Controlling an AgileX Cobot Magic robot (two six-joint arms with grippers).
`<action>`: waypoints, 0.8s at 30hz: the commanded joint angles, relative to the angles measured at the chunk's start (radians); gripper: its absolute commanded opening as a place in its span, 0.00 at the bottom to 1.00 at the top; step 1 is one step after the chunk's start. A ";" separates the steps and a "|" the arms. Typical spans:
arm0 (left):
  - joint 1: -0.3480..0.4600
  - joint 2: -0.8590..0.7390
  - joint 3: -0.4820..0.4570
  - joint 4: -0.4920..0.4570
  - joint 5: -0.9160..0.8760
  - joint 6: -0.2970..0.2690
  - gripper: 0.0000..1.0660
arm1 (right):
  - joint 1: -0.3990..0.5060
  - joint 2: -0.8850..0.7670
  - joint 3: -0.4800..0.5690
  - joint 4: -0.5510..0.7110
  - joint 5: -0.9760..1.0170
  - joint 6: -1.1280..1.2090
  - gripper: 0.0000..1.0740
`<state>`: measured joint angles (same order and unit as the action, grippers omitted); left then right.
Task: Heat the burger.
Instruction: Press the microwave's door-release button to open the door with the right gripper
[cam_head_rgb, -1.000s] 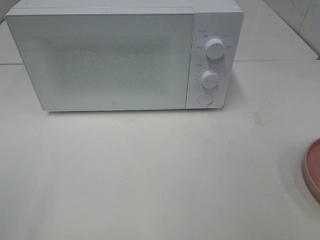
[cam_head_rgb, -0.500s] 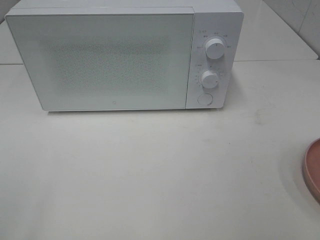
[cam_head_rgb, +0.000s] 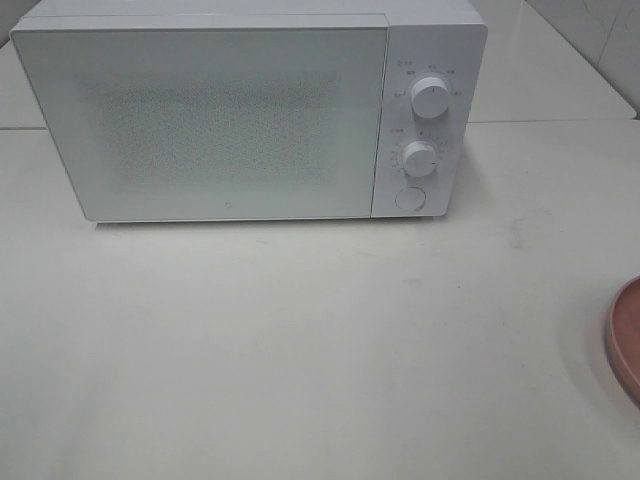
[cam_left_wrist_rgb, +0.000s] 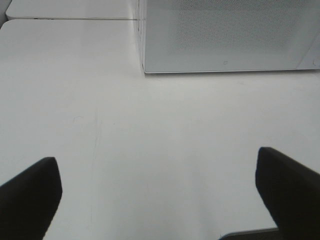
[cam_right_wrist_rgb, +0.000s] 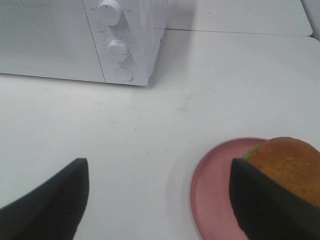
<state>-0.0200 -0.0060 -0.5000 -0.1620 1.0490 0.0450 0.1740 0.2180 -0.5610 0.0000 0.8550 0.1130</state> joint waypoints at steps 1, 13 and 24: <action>0.002 -0.023 0.002 0.003 -0.015 -0.005 0.92 | -0.008 0.080 0.000 0.000 -0.077 -0.009 0.70; 0.002 -0.023 0.002 0.003 -0.015 -0.005 0.92 | -0.008 0.276 0.000 0.000 -0.268 -0.009 0.70; 0.002 -0.023 0.002 0.003 -0.015 -0.005 0.92 | -0.008 0.460 0.000 0.000 -0.407 -0.009 0.70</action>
<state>-0.0200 -0.0060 -0.5000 -0.1620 1.0490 0.0450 0.1740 0.6720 -0.5610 0.0000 0.4670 0.1130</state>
